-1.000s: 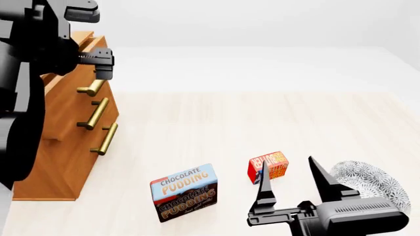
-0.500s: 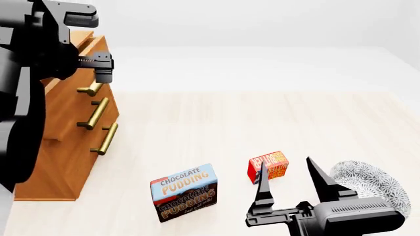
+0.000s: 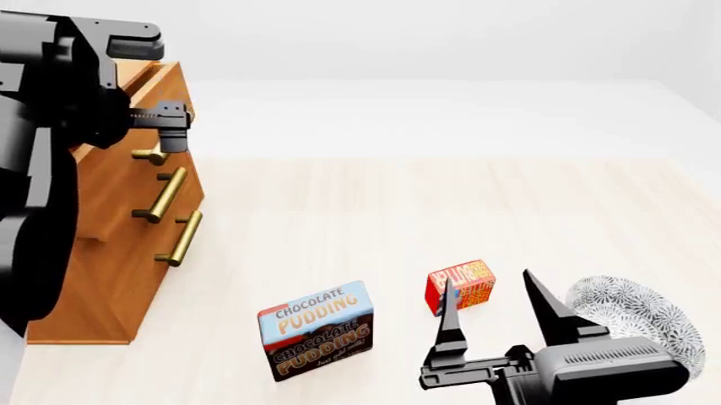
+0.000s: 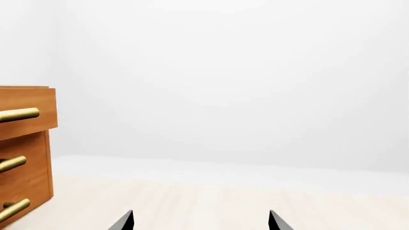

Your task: Put the butter at the back in the top drawer of the cabinet and close it.

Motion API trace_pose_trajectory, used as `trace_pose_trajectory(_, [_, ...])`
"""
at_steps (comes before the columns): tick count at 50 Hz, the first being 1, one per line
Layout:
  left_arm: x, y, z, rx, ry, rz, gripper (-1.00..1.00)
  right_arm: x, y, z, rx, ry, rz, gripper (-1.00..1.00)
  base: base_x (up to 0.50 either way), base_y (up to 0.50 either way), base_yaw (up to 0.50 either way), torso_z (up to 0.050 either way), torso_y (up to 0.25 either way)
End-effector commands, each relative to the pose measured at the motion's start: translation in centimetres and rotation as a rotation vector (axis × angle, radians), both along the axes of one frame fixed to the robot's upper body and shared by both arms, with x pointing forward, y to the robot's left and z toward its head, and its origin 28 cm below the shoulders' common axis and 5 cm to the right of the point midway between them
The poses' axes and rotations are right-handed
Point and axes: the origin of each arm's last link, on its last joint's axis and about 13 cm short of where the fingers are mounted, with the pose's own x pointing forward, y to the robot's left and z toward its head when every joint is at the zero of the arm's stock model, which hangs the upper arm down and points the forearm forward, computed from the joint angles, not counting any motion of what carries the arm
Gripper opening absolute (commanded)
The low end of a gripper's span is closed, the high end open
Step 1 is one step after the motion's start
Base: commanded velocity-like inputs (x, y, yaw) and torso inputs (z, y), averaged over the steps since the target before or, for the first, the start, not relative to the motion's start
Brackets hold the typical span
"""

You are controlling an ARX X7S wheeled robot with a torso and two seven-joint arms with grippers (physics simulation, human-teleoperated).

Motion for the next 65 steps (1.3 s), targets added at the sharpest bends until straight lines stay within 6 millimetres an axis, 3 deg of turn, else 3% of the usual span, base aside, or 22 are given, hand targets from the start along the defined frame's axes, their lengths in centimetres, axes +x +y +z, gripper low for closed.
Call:
trace_pose_trajectory(1, [0.0, 0.4, -0.7, -0.006, 0.008, 0.021, 1.0, 0.0, 0.1, -0.1, -0.002, 0.002, 0.002, 1.0, 0.0, 0.0, 0.0, 0.0, 0.0])
trace_pose_trajectory(38, [0.0, 0.1, -4.1, -0.039, 0.13, -0.024, 1.0, 0.0, 0.2, -0.2, -0.004, 0.006, 0.008, 1.0, 0.0, 0.0, 0.0, 0.0, 0.0])
trace_pose_trajectory(47, [0.0, -0.2, -4.2, -0.055, 0.136, -0.037, 1.0, -0.1, 0.3, -0.1, -0.007, 0.004, 0.01, 1.0, 0.0, 0.0, 0.0, 0.0, 0.0])
trace_pose_trajectory(65, [0.2, -3.1, -3.1, -0.193, 0.134, -0.132, 1.0, -0.2, 0.4, 0.1, -0.013, 0.002, 0.015, 1.0, 0.0, 0.0, 0.0, 0.0, 0.0])
